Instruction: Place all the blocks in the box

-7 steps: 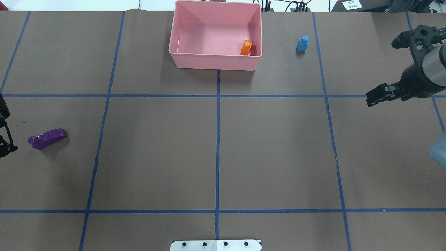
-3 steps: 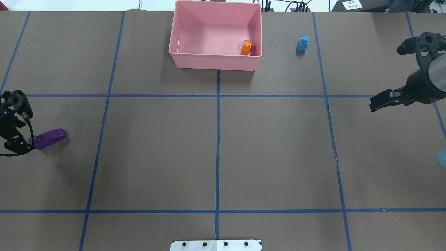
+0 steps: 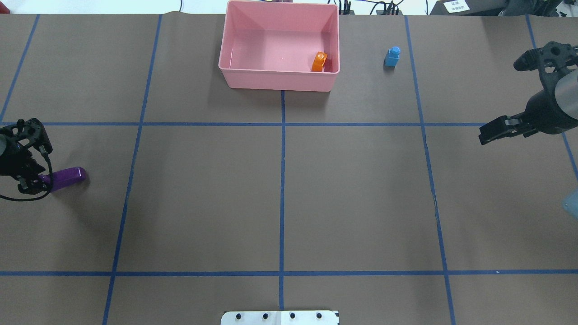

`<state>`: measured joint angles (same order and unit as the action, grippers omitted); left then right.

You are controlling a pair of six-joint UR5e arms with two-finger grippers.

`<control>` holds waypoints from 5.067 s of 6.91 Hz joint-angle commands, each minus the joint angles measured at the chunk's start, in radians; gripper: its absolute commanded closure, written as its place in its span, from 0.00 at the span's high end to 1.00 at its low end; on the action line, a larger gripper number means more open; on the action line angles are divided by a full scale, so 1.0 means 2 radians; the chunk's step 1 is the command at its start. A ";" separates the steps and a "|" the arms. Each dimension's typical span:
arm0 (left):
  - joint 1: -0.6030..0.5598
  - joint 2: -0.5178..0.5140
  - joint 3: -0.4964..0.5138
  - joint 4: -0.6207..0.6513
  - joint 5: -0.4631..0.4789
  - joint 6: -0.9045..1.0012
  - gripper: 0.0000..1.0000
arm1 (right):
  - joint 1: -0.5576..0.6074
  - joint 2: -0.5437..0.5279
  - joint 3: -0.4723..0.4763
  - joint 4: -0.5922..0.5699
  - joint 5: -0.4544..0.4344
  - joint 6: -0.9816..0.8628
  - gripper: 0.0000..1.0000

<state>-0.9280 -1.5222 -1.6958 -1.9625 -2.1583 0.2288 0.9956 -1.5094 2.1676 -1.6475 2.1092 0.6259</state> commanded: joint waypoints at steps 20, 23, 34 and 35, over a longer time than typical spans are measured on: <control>-0.008 -0.615 0.392 0.159 0.024 -0.524 0.00 | 0.004 0.136 -0.137 0.000 -0.003 -0.002 1.00; 0.019 -0.663 0.506 0.067 0.061 -0.540 0.49 | 0.004 0.142 -0.146 0.000 -0.003 -0.003 1.00; -0.005 -0.185 -0.104 0.190 0.022 -0.359 1.00 | 0.027 0.356 -0.566 0.189 -0.005 -0.048 0.99; -0.004 -0.184 -0.104 0.190 0.023 -0.360 1.00 | 0.025 0.373 -0.625 0.254 -0.007 -0.008 0.99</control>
<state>-0.9358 -1.9089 -1.8818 -1.5822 -2.1135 -0.4938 1.0478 -0.8025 1.0449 -1.2738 2.0982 0.5194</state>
